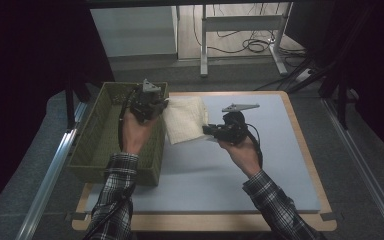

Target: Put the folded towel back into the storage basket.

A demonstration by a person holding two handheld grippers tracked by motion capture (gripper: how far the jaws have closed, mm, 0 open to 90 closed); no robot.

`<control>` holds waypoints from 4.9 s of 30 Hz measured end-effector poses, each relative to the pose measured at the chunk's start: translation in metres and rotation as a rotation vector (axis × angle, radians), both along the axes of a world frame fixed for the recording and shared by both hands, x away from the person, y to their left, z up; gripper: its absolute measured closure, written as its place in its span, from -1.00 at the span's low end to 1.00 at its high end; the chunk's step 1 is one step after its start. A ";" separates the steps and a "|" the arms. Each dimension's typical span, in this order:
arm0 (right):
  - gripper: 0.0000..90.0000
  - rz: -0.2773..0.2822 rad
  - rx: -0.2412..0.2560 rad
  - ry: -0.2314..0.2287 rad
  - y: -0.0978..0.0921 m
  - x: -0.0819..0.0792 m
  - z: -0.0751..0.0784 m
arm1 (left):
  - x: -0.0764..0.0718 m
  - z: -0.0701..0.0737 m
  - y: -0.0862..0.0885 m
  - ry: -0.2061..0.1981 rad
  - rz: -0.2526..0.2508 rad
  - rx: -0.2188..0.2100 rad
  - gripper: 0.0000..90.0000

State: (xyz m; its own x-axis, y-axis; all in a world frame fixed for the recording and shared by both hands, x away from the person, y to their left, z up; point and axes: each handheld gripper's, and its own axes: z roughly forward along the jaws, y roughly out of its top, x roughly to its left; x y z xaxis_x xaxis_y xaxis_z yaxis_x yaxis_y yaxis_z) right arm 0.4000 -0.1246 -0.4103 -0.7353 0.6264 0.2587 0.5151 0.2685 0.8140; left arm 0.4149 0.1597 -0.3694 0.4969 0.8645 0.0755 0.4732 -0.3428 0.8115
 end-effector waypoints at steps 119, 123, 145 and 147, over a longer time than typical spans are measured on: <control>-0.27 0.218 -0.206 -0.107 0.197 0.009 -0.015 | 0.019 -0.065 0.139 0.240 0.236 0.012 -0.29; -0.33 0.218 -0.198 -0.118 0.188 0.009 -0.012 | 0.013 -0.063 0.134 0.217 0.224 -0.017 -0.43; -0.69 0.225 -0.144 -0.136 0.144 0.007 -0.012 | -0.015 -0.063 0.112 0.171 0.155 -0.126 -0.92; -0.72 0.221 -0.146 -0.138 0.140 0.007 -0.013 | -0.017 -0.062 0.109 0.170 0.156 -0.122 -0.93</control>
